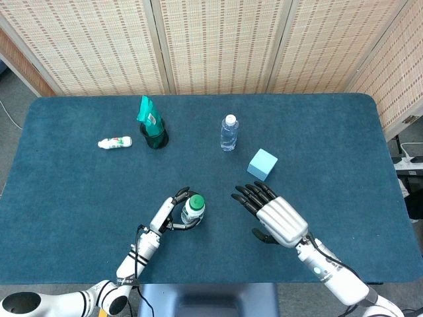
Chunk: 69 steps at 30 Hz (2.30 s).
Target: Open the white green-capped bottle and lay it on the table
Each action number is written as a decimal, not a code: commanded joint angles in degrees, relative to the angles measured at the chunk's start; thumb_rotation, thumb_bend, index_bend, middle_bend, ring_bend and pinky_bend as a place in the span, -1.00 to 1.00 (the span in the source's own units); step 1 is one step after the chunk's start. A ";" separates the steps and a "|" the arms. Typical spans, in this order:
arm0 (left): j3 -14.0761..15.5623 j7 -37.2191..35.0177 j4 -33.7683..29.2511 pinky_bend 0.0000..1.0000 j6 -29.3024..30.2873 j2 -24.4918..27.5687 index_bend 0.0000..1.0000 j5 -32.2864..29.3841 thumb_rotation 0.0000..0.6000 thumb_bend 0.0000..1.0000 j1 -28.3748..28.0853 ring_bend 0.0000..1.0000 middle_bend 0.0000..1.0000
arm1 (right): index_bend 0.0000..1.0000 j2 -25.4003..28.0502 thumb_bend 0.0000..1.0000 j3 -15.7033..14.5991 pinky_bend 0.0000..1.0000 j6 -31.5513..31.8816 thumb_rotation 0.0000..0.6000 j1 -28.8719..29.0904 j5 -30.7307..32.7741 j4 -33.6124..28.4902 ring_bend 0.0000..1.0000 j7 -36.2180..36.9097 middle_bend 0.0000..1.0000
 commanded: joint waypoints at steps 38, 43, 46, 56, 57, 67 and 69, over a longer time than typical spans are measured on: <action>-0.69 1.42 5.30 -1.00 -3.28 -3.42 0.47 1.06 1.00 0.71 -0.54 -0.54 0.58 | -0.83 -11.23 -0.48 -0.81 -1.00 0.12 1.00 16.66 28.34 2.38 -1.00 -16.67 -1.00; -1.09 1.19 5.87 -1.00 -3.70 -3.67 0.47 0.92 1.00 0.77 -0.88 -0.52 0.60 | -0.83 -11.94 -0.48 -1.04 -1.00 -0.02 1.00 17.83 29.46 2.13 -1.00 -15.73 -1.00; -1.32 1.08 6.05 -1.00 -3.96 -3.79 0.48 0.70 1.00 0.80 -0.99 -0.50 0.61 | -0.83 -12.07 -0.48 -1.23 -1.00 0.30 1.00 18.37 29.45 1.89 -1.00 -15.58 -1.00; -1.67 0.77 6.07 -1.00 -6.96 -3.36 0.51 -0.50 1.00 0.99 -1.77 -0.33 0.72 | -0.83 -12.20 -0.48 -2.01 -1.00 1.06 1.00 20.04 30.04 0.85 -1.00 -15.62 -1.00; -1.68 0.93 5.98 -1.00 -7.47 -3.29 0.51 -0.75 1.00 0.99 -1.86 -0.31 0.73 | -0.83 -12.20 -0.48 -2.09 -1.00 1.08 1.00 20.27 30.07 0.70 -1.00 -15.67 -1.00; -3.50 -0.68 2.15 -0.99 -15.74 -0.25 0.52 -5.78 1.00 1.00 -3.11 -0.23 0.77 | -0.82 -12.05 -0.47 -3.43 -1.00 0.75 1.00 21.82 29.07 -1.31 -1.00 -16.09 -1.00; -3.64 -0.53 1.94 -0.99 -16.58 0.12 0.53 -6.19 1.00 1.00 -3.23 -0.23 0.77 | -0.83 -11.84 -0.47 -3.82 -1.00 0.94 1.00 21.74 27.74 -1.99 -1.00 -15.85 -1.00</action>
